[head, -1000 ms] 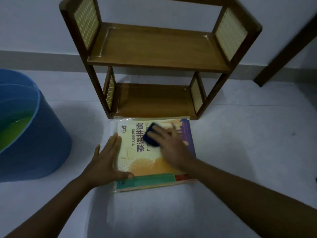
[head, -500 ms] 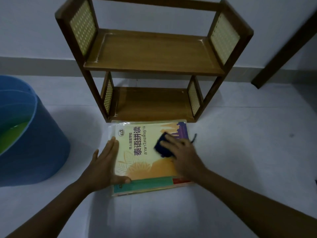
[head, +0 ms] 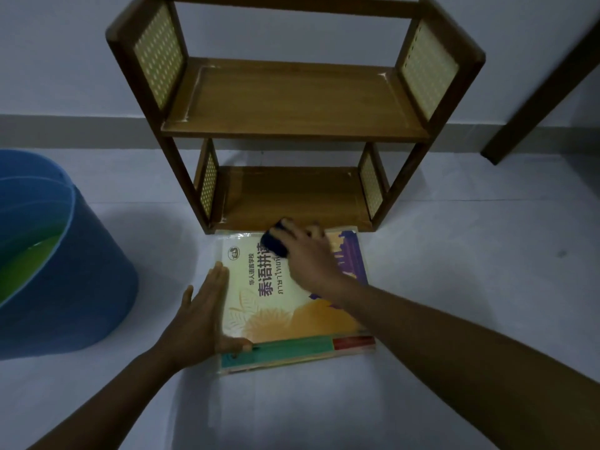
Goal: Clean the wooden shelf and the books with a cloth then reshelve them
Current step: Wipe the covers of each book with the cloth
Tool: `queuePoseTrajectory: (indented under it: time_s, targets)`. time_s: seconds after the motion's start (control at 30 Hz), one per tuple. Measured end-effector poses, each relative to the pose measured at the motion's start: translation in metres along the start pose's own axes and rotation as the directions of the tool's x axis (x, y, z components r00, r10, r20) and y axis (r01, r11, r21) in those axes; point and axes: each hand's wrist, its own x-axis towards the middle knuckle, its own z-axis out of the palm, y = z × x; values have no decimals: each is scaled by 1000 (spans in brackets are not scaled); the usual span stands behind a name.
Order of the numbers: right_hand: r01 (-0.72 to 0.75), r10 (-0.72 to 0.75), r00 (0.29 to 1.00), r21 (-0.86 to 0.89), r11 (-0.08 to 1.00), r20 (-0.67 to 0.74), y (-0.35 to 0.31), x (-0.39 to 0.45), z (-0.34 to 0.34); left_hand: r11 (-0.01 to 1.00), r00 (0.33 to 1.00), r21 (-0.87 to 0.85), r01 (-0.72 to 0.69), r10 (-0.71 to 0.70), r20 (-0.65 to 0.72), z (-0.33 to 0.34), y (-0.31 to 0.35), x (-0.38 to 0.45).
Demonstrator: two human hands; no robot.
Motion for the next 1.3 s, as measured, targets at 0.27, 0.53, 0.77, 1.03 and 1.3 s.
queuePoseTrajectory:
  time_s: [0.27, 0.53, 0.77, 1.03, 1.3]
  targets:
    - [424, -423, 902, 12, 906, 85, -28, -105, 22, 998, 999, 52, -33, 33, 1, 3, -10, 7]
    - [-233, 233, 960, 19, 972, -153, 123, -97, -17, 960, 999, 279, -32, 32, 5, 0, 9, -4]
    - [-373, 379, 925, 106, 922, -40, 159, -125, 6, 879, 958, 380, -287, 258, 127, 33, 49, 25]
    - [-359, 358, 933, 27, 933, 28, 150, -123, 5, 834, 926, 402, -377, 348, 147, 30, 43, 25]
    - [-334, 335, 942, -33, 942, 12, 138, -129, -16, 649, 798, 576, -497, 603, 9, -27, 82, 18]
